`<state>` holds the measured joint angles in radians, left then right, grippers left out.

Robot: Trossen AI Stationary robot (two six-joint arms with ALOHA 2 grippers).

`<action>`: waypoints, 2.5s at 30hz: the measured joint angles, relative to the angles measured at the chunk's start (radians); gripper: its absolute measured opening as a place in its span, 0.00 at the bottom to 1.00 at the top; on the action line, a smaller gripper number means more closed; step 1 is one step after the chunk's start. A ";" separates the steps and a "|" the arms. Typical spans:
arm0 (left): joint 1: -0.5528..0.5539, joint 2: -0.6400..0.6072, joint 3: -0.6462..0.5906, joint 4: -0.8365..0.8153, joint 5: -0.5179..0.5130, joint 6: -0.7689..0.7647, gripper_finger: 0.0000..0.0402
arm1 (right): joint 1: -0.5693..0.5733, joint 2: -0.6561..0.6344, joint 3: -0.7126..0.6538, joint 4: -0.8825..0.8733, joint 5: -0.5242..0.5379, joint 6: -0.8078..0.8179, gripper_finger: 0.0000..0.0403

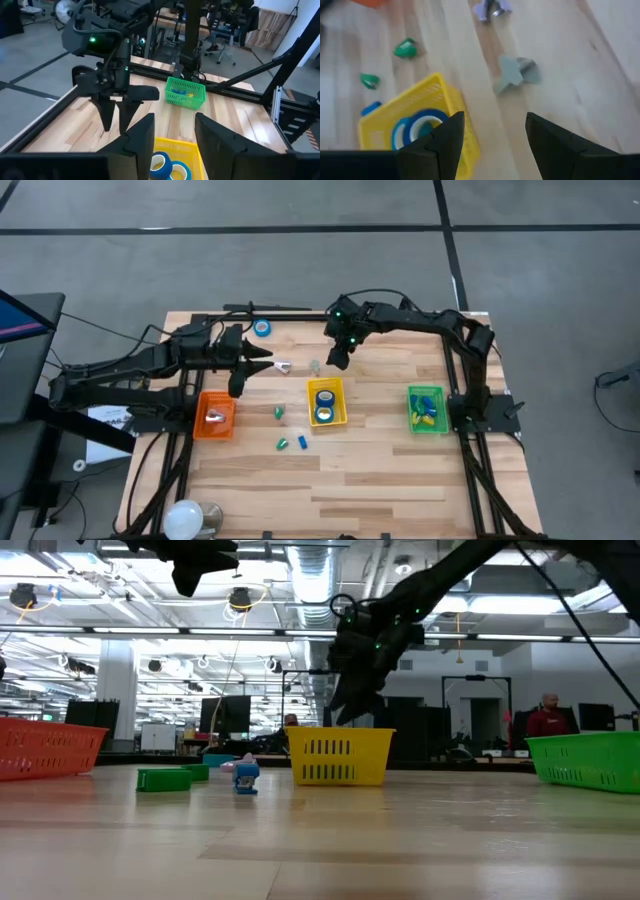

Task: Pick and place Stapler, Stapler remover, tape
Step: Put the purple staple remover into the orange basket

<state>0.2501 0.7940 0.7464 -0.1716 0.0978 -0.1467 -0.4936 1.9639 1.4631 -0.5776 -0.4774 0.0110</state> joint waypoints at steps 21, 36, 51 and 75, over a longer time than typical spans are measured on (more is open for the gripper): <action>0.000 0.000 0.000 0.040 -0.030 -0.023 0.33 | -0.008 0.053 0.001 0.127 -0.076 -0.124 0.60; 0.000 0.000 0.000 0.039 -0.031 -0.010 0.33 | 0.033 0.053 0.001 0.194 0.032 -0.032 0.62; 0.000 0.000 0.000 0.041 -0.031 -0.008 0.33 | 0.026 0.054 -0.108 0.307 0.034 0.052 0.62; 0.000 0.000 0.000 0.048 -0.030 -0.016 0.33 | 0.068 -0.082 -0.108 0.317 0.063 0.084 0.61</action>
<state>0.2501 0.7937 0.7464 -0.1234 0.0674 -0.1623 -0.4257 1.8821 1.3556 -0.2604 -0.4141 0.0953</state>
